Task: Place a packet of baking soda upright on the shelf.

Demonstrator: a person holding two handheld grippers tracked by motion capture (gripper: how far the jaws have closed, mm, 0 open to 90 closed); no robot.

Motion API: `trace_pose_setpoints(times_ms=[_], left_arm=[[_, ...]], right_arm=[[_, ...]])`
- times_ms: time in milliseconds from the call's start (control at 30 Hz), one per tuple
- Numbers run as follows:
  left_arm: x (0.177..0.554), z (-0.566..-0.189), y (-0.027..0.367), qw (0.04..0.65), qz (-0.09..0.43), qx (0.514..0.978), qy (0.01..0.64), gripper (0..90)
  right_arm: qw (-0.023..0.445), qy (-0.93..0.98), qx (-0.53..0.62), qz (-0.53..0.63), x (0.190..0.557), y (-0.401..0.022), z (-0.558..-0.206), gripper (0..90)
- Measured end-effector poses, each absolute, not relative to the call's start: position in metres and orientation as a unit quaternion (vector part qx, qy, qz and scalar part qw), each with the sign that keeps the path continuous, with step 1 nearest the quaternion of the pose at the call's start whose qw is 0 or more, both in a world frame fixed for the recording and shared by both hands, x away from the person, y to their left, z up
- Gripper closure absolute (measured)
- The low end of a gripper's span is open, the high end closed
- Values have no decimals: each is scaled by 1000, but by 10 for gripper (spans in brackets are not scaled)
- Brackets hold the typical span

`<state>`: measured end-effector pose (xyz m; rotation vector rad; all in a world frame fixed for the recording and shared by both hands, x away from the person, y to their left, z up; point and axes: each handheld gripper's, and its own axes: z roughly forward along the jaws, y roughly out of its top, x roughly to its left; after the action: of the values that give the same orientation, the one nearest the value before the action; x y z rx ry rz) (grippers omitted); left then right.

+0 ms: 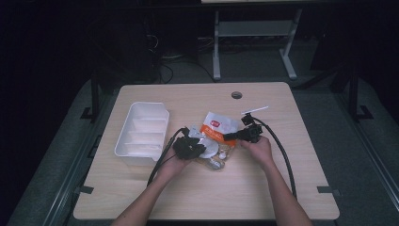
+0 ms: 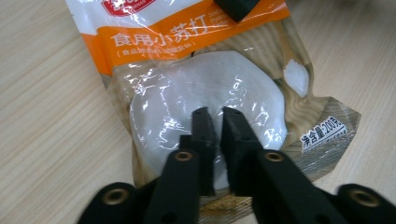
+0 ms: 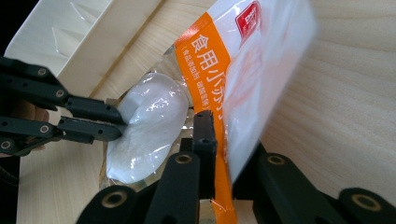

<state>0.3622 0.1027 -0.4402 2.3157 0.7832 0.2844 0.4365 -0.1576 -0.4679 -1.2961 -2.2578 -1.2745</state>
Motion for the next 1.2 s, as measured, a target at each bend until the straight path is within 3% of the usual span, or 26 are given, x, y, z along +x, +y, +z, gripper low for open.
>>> trace_pose_setpoints(times_ms=[67, 500, 800, 1200], left_arm=[[361, -439, 105, 337, 98, 884, 307, 737], [331, -435, 119, 381, 75, 873, 295, 624], [314, -435, 129, 411, 80, 862, 286, 456], [290, -436, 148, 456, 48, 854, 246, 350]], right_arm=[[112, -779, -436, -436, 436, -157, -466, 862], [78, -790, -411, -449, 431, -150, -452, 895], [56, -802, -361, -472, 422, -141, -424, 897], [12, -835, -292, -466, 406, -110, -377, 899]])
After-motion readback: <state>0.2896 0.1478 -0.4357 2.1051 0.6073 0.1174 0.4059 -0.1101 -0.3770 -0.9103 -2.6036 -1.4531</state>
